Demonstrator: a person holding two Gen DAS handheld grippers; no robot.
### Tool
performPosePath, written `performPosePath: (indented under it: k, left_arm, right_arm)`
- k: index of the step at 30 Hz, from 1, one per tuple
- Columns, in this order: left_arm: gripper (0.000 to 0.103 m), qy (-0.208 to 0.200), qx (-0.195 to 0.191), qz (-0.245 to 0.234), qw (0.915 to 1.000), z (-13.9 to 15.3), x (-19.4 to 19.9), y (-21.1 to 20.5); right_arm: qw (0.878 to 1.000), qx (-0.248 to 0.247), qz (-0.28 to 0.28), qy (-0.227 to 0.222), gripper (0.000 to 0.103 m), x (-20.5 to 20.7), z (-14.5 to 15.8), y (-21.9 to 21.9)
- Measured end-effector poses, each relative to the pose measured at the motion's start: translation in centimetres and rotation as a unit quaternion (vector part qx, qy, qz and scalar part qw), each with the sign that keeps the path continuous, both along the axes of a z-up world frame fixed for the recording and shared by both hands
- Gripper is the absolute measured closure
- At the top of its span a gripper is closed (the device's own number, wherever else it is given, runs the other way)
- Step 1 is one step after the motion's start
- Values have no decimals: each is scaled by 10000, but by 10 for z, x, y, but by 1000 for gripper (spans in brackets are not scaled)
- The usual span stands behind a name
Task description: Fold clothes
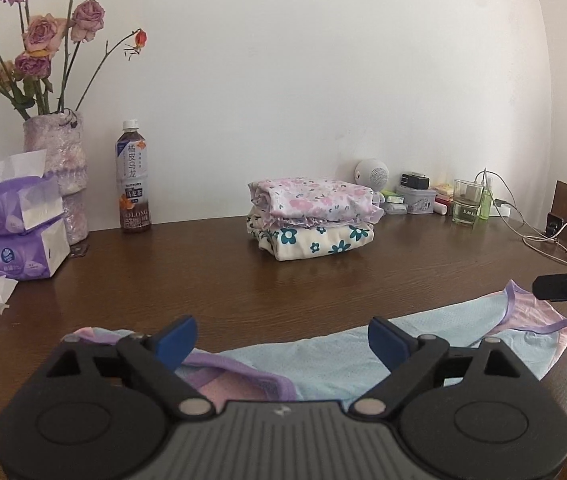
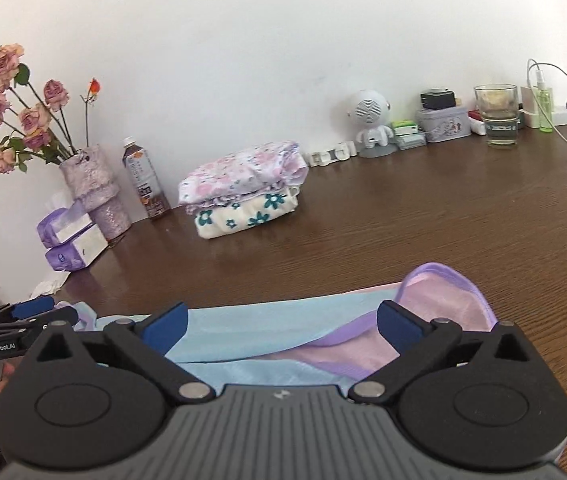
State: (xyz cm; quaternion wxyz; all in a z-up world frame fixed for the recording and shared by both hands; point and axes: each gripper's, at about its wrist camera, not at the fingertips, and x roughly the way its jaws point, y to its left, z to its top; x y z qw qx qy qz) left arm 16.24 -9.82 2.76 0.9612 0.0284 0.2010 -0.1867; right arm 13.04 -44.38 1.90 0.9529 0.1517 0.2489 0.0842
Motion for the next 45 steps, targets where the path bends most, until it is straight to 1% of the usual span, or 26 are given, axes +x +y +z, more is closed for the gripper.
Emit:
performPosePath:
  k: [1,4,6,11,12,15,17,22,27,31,33,35,36,38,40,41,43,44,45]
  left_arm:
    - [7,18,-25,-29,10000,-1,-4,2]
    - [6,142,-185,-109,9997,-6,-14,10]
    - [5,250,-309,-99,9992,-9,-19,18]
    - [4,458,-342,307,9979,-14,-24,29]
    - [4,522,-361,362,9973,-15,-23,31]
    - [4,658,-472,460,9957,-16,-22,39]
    - [4,648,-494,463,9956,-15,-23,42]
    - [4,617,-616,364,9955,-13,-26,47]
    - [4,582,-639,448,9953,-11,-27,52]
    - [4,489,-647,397,9959,2,-24,70]
    - [6,385,-242,424,9981,11,-16,79]
    - [13,268,247,477,9982,18,-6,86]
    - [14,215,513,507,9972,19,0,89]
    - [27,279,872,476,9947,17,17,95]
    - [37,342,1230,445,9908,14,33,102]
    - [40,374,1402,424,9885,13,42,106]
    - [53,433,1641,311,9850,6,56,108]
    - [58,442,1761,283,9830,3,61,108]
    - [59,450,1876,251,9809,0,67,108]
  right_arm:
    - [10000,-4,-4,-27,0,-2,-1,9]
    - [9996,-245,-136,-65,0,-8,-6,37]
    - [9990,-438,-13,-51,0,-8,-10,52]
    - [9946,-831,590,187,0,-4,-16,84]
    - [9941,-838,660,168,0,-5,-17,89]
    - [9948,-794,643,0,0,-7,-17,99]
    - [9946,-816,634,-71,0,-9,-17,105]
    - [9931,-889,763,-28,0,-8,-18,115]
    - [9914,-961,892,15,0,-7,-19,125]
    - [9894,-1133,908,-97,0,-8,-13,133]
    - [9877,-1221,969,-134,0,-5,-9,139]
    - [9853,-1351,1038,-139,0,2,-2,147]
    - [9838,-1418,1082,-148,0,6,2,151]
    - [9799,-1536,1268,-128,0,18,9,164]
    - [9740,-1650,1548,-116,0,31,15,179]
    - [9701,-1736,1689,-139,0,37,18,187]
    - [9603,-2011,1921,-225,2,51,23,207]
    - [9551,-2151,2021,-255,5,60,24,219]
    - [9501,-2277,2117,-266,7,68,26,230]
